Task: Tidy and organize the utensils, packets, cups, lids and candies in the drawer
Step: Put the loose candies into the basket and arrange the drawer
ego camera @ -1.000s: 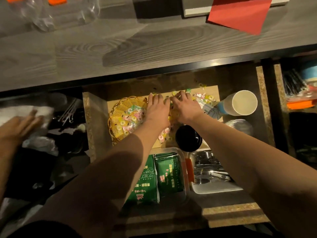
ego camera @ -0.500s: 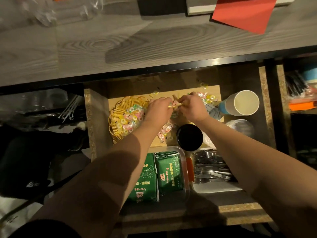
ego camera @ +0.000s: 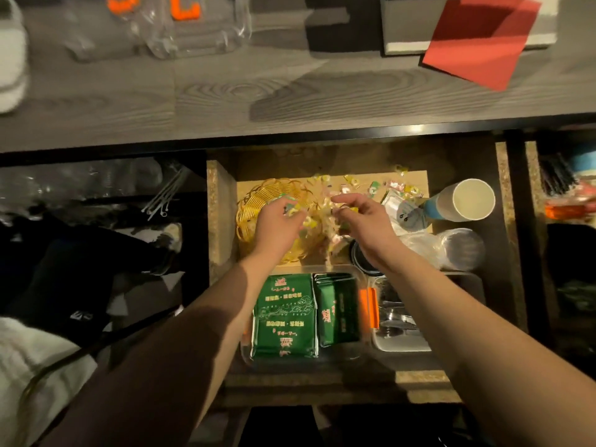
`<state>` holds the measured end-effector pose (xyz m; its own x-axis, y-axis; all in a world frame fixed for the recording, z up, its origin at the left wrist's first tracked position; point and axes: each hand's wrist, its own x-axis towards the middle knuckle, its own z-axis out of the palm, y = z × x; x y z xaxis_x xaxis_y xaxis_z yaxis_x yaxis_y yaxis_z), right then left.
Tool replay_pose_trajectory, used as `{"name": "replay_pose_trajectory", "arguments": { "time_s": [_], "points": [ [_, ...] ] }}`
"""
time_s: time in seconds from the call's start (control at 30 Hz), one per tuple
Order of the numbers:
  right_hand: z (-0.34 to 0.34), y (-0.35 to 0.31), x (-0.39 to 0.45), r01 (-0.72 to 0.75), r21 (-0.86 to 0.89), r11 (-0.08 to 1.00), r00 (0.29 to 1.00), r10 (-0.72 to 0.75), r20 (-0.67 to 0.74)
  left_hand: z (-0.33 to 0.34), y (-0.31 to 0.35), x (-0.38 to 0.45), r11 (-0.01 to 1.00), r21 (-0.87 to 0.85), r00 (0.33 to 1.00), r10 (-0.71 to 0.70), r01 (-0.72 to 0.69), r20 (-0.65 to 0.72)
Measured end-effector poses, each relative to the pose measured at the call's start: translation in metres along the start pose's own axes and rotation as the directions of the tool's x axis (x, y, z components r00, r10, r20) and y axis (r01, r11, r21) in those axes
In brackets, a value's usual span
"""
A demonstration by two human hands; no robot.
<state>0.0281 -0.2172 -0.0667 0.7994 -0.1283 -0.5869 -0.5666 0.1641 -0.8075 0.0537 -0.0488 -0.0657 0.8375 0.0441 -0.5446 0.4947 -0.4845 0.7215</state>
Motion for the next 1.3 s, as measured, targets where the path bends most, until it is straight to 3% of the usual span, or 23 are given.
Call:
{"name": "replay_pose_trajectory", "arguments": {
  "time_s": [0.2, 0.3, 0.4, 0.6, 0.73, 0.87, 0.93, 1.0, 1.1, 1.3],
  "points": [
    [0.054, 0.008, 0.01, -0.069, -0.17, 0.983, 0.997, 0.072, 0.013, -0.038, -0.023, -0.004, 0.967, 0.24, 0.992, -0.063, 0.087, -0.106],
    [0.076, 0.008, 0.021, -0.036, -0.372, 0.928, 0.996, 0.064, 0.064, -0.043, -0.019, 0.003, 0.954, 0.272, 0.985, -0.083, 0.123, -0.153],
    [0.081, 0.008, 0.028, -0.019, -0.465, 0.885, 0.991, 0.077, 0.107, -0.043, -0.015, 0.006, 0.954, 0.269, 0.988, -0.101, 0.13, -0.117],
    [0.038, 0.003, 0.036, 0.067, -0.399, 0.914, 0.998, -0.068, 0.011, -0.028, -0.015, 0.011, 0.942, 0.334, 0.997, -0.005, 0.032, -0.081],
    [-0.01, 0.007, 0.058, 0.029, -0.466, 0.884, 0.994, -0.074, -0.078, -0.004, -0.007, 0.02, 0.908, 0.383, 0.985, 0.157, -0.171, 0.068],
    [-0.043, 0.018, 0.076, 0.066, -0.802, 0.594, 0.994, -0.109, 0.0, 0.029, 0.004, 0.029, 0.728, 0.531, 0.897, 0.297, -0.434, 0.327],
    [-0.048, 0.02, 0.082, 0.124, -0.924, 0.363, 0.988, -0.131, 0.081, 0.045, 0.007, 0.035, 0.632, 0.591, 0.862, 0.309, -0.501, 0.401],
    [-0.047, 0.021, 0.087, 0.151, -0.974, 0.17, 0.988, -0.064, 0.142, 0.059, 0.008, 0.042, 0.508, 0.689, 0.856, 0.284, -0.517, 0.432],
    [-0.044, 0.024, 0.091, 0.233, -0.969, 0.084, 0.972, 0.021, 0.236, 0.075, 0.007, 0.05, 0.27, 0.826, 0.865, 0.246, -0.495, 0.438],
    [-0.034, 0.04, 0.099, 0.327, -0.937, -0.124, 0.945, 0.019, 0.328, 0.087, -0.005, 0.054, 0.186, 0.886, 0.897, 0.224, -0.424, 0.382]
  ]
}}
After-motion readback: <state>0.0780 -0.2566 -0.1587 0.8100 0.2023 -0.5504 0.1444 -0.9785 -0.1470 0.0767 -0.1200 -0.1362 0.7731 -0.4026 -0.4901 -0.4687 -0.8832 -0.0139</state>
